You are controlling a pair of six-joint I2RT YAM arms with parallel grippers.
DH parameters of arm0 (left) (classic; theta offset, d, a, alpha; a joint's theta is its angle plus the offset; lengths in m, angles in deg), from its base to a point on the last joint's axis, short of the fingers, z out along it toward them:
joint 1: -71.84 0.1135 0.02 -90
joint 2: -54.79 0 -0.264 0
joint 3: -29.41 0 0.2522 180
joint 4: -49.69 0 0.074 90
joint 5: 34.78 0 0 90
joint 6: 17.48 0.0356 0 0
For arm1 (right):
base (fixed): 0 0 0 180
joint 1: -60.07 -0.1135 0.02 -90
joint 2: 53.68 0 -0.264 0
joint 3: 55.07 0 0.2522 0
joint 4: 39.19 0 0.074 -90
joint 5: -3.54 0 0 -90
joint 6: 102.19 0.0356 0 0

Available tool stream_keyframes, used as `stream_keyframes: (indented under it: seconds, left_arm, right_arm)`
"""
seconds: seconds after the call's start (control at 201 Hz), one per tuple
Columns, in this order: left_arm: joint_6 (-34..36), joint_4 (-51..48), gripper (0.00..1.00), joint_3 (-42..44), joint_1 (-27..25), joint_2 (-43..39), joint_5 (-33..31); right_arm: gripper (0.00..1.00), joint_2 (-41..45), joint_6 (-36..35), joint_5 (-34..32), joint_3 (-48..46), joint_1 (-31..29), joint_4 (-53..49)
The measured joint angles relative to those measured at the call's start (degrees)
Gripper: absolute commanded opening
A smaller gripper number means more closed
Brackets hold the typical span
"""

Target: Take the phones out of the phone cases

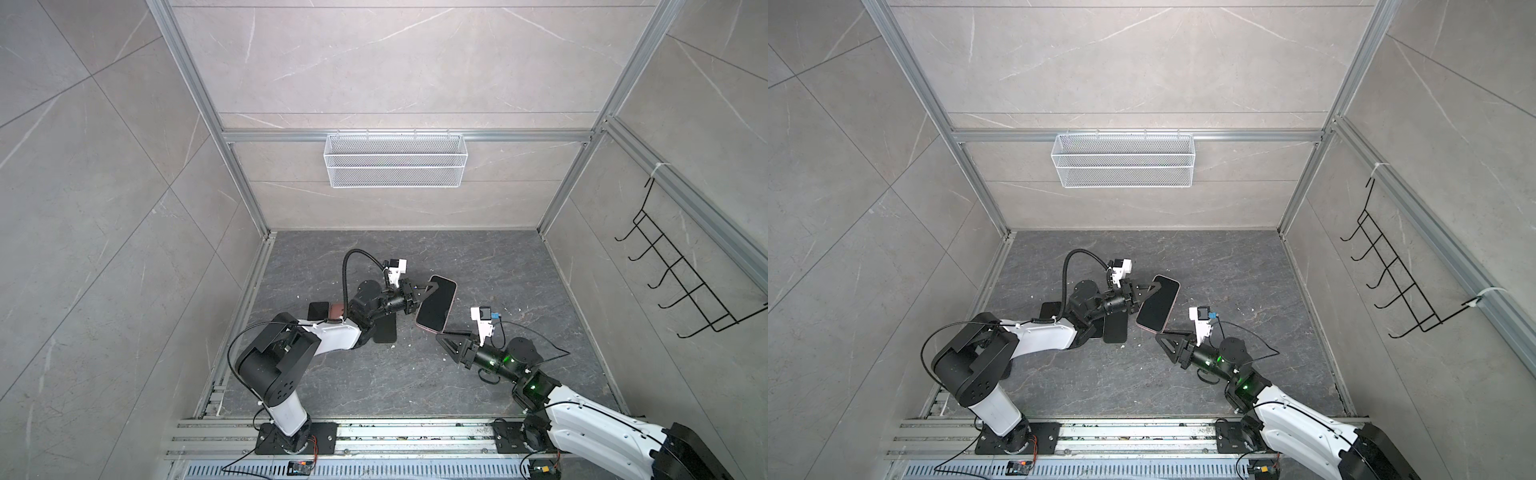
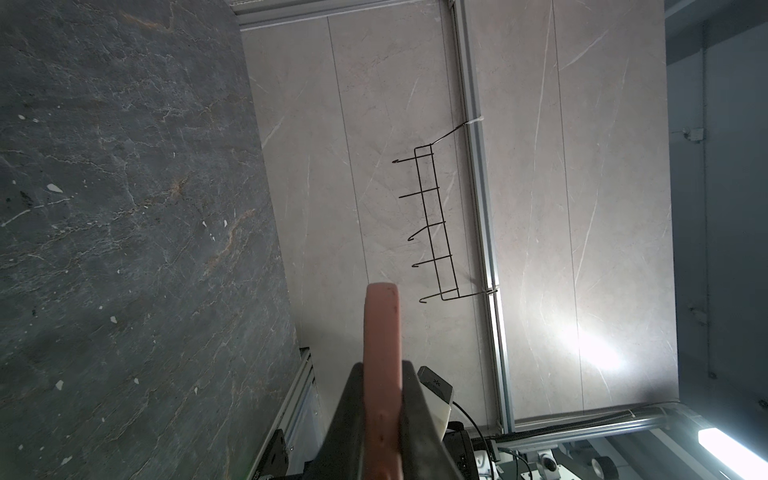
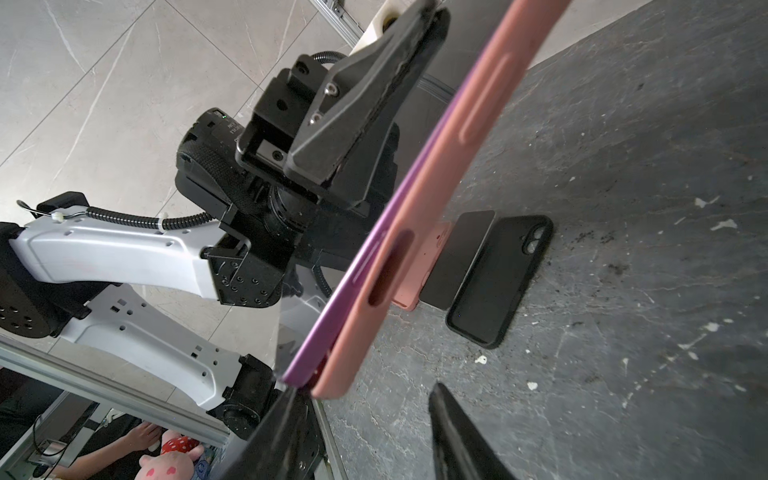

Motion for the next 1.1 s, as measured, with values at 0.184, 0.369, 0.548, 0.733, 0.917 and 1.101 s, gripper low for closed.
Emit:
stream_keyframes:
  seconds: [0.184,0.369,0.548,0.733,0.917,1.101]
  left_arm:
    - [0.07,0.85,0.00,-0.04,-0.59,0.00,-0.46]
    - [0.37,0.92,0.00,-0.04,-2.51,0.20,-1.90]
    - [0.76,2.62,0.00,0.94,-2.34,2.86,-4.50]
    - [0.61,4.96,0.64,1.22,-3.13,9.22,-4.50]
    - [8.52,-8.72,0.99,3.87,-3.69,6.36,-7.39]
    - [20.20,-24.04,0.99,3.58,-4.63,-2.25,-11.17]
  right_arm:
    - [0.46,-3.02,1.84,0.63,-0.24,1.81,3.37]
    - [0.18,-7.39,6.29,1.70,-0.98,6.78,10.21]
    - [0.00,-12.94,12.33,5.92,-1.20,8.41,17.53]
    - [0.00,-12.44,15.10,6.67,-2.47,9.01,12.92]
    - [0.00,-1.57,7.15,1.36,3.06,8.92,-18.53]
    - [0.00,-1.73,0.92,-2.38,6.86,8.96,-36.09]
